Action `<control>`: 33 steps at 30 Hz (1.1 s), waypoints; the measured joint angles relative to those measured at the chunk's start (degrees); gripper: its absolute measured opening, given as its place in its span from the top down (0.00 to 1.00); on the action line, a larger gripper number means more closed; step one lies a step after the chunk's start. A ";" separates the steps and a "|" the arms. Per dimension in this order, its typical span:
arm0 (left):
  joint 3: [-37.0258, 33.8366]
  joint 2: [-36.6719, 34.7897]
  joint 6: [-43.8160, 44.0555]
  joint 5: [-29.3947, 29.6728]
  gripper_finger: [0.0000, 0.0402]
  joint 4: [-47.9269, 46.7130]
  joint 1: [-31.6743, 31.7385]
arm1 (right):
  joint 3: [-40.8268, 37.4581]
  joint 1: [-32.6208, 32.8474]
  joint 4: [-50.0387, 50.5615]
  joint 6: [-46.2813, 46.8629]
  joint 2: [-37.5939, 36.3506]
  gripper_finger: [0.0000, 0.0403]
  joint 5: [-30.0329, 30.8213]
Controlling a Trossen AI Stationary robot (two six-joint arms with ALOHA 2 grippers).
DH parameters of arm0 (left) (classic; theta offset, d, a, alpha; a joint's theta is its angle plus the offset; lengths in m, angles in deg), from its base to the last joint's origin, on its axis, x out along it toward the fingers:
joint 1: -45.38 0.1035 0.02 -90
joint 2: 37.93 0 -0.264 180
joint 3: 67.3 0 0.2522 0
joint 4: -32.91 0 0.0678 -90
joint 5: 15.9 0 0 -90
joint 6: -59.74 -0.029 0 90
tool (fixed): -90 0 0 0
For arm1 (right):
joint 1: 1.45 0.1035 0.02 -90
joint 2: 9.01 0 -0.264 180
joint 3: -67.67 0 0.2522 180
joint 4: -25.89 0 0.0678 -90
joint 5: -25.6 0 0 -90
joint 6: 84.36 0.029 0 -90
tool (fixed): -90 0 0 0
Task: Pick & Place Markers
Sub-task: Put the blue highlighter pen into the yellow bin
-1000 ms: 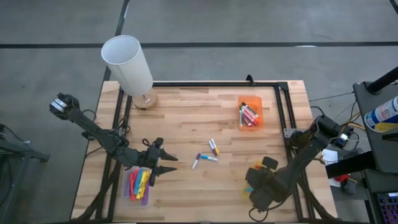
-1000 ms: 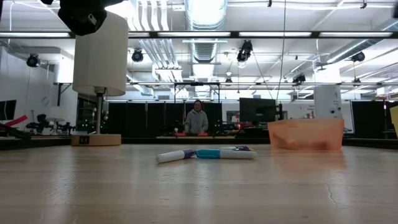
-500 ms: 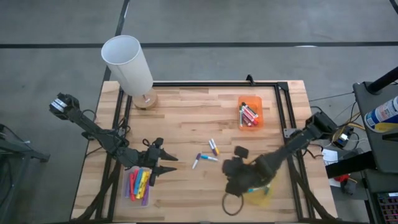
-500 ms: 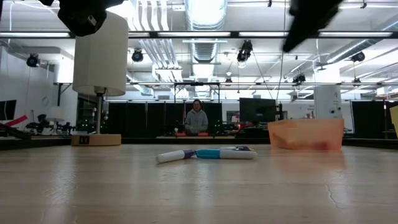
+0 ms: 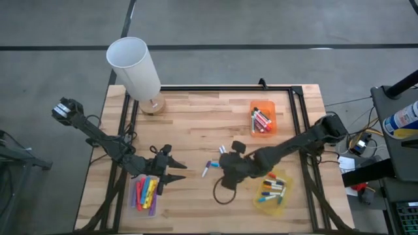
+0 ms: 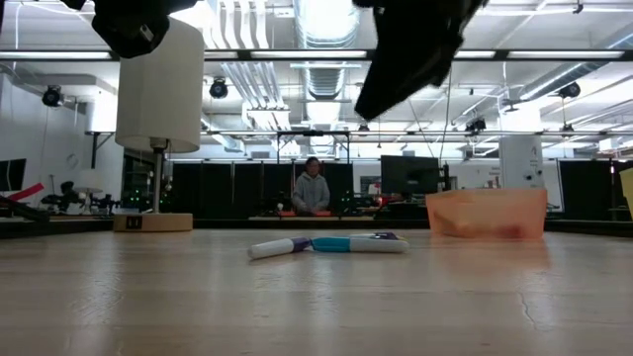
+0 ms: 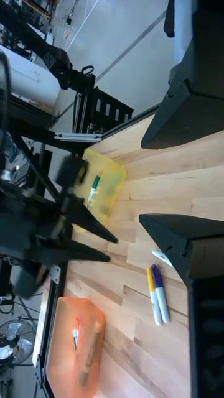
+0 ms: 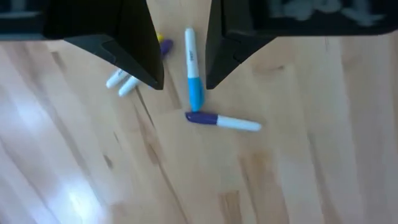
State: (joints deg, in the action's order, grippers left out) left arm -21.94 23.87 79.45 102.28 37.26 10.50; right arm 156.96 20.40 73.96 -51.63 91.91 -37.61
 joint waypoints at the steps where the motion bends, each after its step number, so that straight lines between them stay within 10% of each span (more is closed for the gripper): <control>1: 0.00 -0.01 0.00 0.01 0.57 -0.05 0.00 | -0.69 -0.65 -1.07 -0.17 0.31 0.73 -0.63; 33: 0.00 0.20 0.02 0.00 0.57 -3.18 -0.03 | -0.69 -9.33 -7.51 -7.70 16.34 0.86 -22.06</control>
State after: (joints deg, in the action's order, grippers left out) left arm -21.94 24.07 79.47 102.28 34.08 10.47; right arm 156.27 11.07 66.45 -59.34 108.25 -59.67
